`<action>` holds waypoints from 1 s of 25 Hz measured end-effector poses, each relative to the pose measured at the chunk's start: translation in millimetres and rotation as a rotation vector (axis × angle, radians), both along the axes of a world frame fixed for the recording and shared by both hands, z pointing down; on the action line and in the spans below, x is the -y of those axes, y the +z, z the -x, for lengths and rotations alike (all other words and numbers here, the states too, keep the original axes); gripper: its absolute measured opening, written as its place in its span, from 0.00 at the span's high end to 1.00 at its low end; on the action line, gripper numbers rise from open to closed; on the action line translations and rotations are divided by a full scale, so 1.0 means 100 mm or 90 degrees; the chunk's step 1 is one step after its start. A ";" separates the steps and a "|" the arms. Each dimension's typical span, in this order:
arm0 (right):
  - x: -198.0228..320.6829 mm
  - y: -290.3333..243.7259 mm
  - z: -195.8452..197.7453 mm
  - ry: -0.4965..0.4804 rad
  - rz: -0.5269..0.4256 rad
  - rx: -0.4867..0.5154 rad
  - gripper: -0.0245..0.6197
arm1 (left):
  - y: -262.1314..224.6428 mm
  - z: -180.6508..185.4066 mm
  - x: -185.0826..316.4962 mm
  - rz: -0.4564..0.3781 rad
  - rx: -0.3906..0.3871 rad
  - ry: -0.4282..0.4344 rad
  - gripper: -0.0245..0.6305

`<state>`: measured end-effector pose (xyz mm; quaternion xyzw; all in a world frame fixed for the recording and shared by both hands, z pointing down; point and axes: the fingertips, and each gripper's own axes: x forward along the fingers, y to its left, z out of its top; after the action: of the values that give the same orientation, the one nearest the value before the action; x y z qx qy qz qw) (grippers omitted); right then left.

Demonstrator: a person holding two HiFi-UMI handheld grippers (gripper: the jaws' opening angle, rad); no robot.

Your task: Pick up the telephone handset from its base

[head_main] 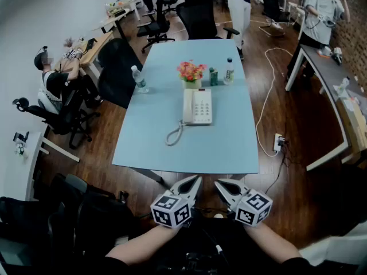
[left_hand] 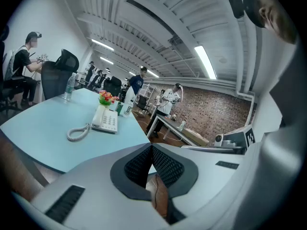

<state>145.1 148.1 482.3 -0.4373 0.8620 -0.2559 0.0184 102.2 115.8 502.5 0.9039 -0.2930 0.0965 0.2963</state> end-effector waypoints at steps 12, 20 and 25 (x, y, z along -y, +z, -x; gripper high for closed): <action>1.18 0.11 0.24 0.030 0.005 -0.027 0.94 | -0.10 0.31 1.21 -0.017 -0.010 0.002 0.96; 2.13 0.24 0.36 0.090 0.051 -0.064 0.94 | 0.01 0.89 2.09 0.016 -0.035 -0.055 0.96; 2.80 0.50 0.25 0.147 0.099 -0.124 0.80 | 0.19 1.16 2.49 0.043 -0.046 -0.074 0.96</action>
<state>119.7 -132.0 532.2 -0.5561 0.7815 -0.2742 -0.0701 -14.0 -133.2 521.8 0.8778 -0.3307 0.0564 0.3420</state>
